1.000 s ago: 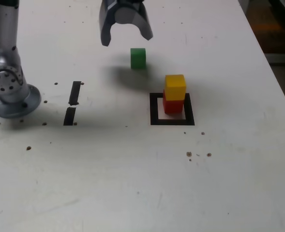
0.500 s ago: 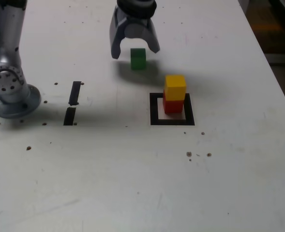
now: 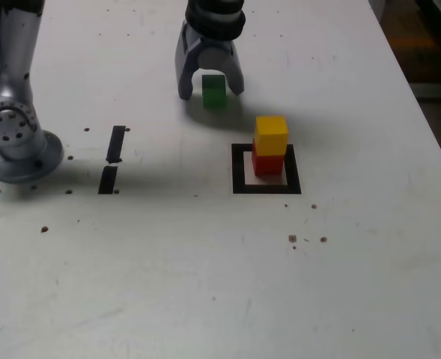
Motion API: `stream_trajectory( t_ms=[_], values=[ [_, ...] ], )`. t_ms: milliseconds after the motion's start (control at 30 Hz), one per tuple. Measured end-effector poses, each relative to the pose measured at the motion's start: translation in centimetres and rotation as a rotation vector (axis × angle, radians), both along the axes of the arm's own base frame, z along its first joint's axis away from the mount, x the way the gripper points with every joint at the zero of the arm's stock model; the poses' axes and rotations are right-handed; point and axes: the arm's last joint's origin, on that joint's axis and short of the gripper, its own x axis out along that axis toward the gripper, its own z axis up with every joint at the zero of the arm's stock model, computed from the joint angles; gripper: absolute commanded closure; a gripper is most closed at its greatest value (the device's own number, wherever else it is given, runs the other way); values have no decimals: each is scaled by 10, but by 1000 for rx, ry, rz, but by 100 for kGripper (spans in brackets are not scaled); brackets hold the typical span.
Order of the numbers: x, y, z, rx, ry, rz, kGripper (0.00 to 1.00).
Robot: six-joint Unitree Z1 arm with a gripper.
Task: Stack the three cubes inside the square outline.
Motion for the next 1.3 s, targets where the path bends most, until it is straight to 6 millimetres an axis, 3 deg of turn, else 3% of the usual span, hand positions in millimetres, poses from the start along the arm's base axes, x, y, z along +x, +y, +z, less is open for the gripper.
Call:
stream_trajectory(
  t_ms=[267, 467, 567, 700, 867, 1067, 1300],
  values=[
    [5, 1, -7, -11, -35, -6, 56],
    [5, 1, -5, -13, -42, -13, 72],
    [1, -1, 10, -11, -65, -12, 76],
    [-6, -9, 49, -9, -80, 2, 76],
    [-1, -33, 98, -4, -121, -9, 76],
    [4, -79, 146, -58, -145, -56, 78],
    [17, -124, 142, -60, -138, -82, 79]
  ],
)
